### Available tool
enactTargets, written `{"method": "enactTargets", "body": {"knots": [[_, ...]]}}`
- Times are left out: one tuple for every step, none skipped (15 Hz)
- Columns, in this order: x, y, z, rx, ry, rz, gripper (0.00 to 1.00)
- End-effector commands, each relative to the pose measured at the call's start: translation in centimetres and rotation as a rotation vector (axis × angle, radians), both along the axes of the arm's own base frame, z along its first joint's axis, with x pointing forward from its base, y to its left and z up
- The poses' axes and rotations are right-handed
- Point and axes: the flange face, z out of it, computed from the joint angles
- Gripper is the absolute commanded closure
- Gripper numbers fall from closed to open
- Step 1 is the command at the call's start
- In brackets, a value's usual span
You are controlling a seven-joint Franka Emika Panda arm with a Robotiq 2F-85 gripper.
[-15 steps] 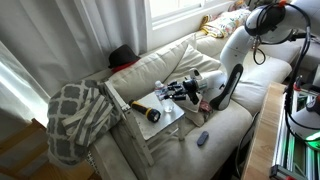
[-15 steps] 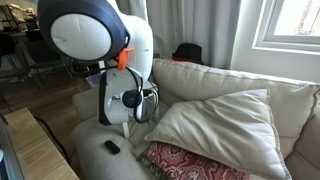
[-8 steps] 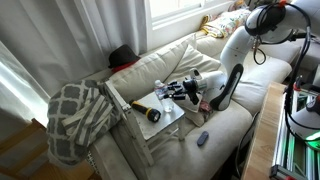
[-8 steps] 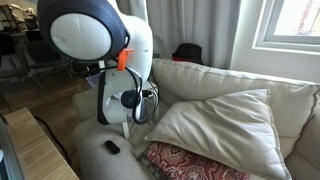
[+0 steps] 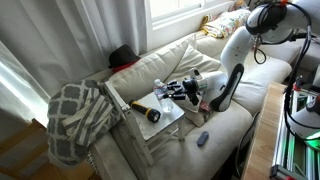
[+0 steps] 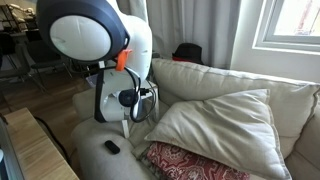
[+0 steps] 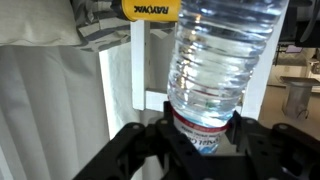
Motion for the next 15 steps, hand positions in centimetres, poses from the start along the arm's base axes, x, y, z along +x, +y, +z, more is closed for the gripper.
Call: {"method": "enactTargets", "body": {"knots": [[-0.9,0.1,0.0,0.011,-0.013,0.012,0.76],[-1.0,0.0,-0.5,0.0,-0.012,0.009,0.76],[-1.1,0.0,-0.7,-0.01,-0.015,0.005,0.76],[-1.0,-0.1,-0.7,-0.017,-0.024,-0.007,0.76],[-1.0,-0.1,-0.5,-0.018,-0.028,-0.012,0.76],[-0.9,-0.1,0.1,-0.01,-0.042,-0.023,0.76],[-0.8,0.0,0.5,-0.001,-0.057,-0.035,0.76],[-0.7,0.0,0.9,0.009,-0.065,-0.046,0.76],[-0.7,0.0,1.3,0.019,-0.07,-0.054,0.76],[-0.7,0.2,1.5,0.025,-0.072,-0.057,0.76],[-0.8,0.3,1.4,0.025,-0.068,-0.054,0.76],[-0.9,0.4,1.5,0.027,-0.069,-0.054,0.76],[-1.0,0.4,1.5,0.03,-0.065,-0.051,0.76],[-1.1,0.4,1.2,0.022,-0.061,-0.047,0.76],[-1.3,0.4,0.8,0.013,-0.052,-0.044,0.76]]}}
